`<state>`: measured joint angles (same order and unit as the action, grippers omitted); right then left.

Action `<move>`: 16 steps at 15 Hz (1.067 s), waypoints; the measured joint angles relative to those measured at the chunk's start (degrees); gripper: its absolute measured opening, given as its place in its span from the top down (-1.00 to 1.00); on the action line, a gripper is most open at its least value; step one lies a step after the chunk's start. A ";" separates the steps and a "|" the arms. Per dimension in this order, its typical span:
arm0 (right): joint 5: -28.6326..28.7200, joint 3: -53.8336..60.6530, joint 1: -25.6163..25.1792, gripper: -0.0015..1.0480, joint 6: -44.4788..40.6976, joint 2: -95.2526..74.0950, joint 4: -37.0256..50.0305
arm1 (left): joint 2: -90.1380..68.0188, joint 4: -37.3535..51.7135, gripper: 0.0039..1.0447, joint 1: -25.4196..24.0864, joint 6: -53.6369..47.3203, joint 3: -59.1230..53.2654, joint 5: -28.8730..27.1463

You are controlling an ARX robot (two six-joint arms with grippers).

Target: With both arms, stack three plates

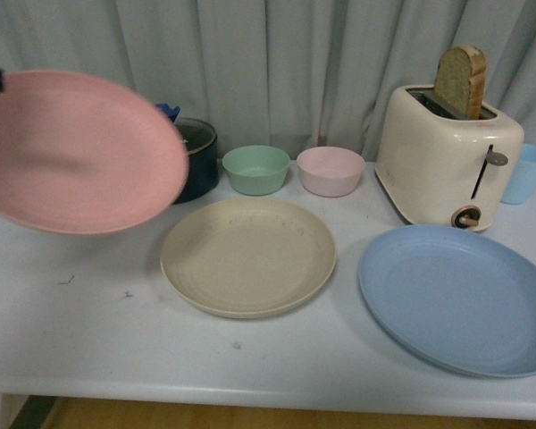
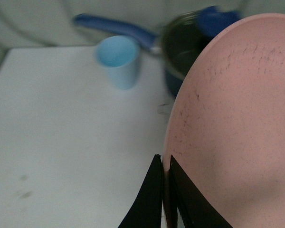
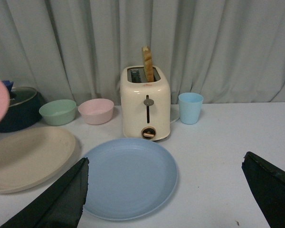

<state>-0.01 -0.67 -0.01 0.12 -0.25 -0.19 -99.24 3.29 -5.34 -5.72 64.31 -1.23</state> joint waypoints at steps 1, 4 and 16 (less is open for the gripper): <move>-0.02 0.00 0.00 -0.87 0.00 0.00 0.00 | 0.09 0.79 0.96 4.74 0.85 -0.33 0.90; 0.00 0.00 0.00 -0.87 0.00 0.00 0.00 | -6.05 4.02 0.96 16.72 4.00 -0.39 -0.39; 0.00 0.00 0.00 -0.87 0.00 0.00 0.00 | -20.55 8.68 0.96 16.37 20.33 4.31 -3.34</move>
<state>-0.01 -0.67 -0.01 0.12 -0.25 -0.19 -119.79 11.97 11.03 14.61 68.62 -4.58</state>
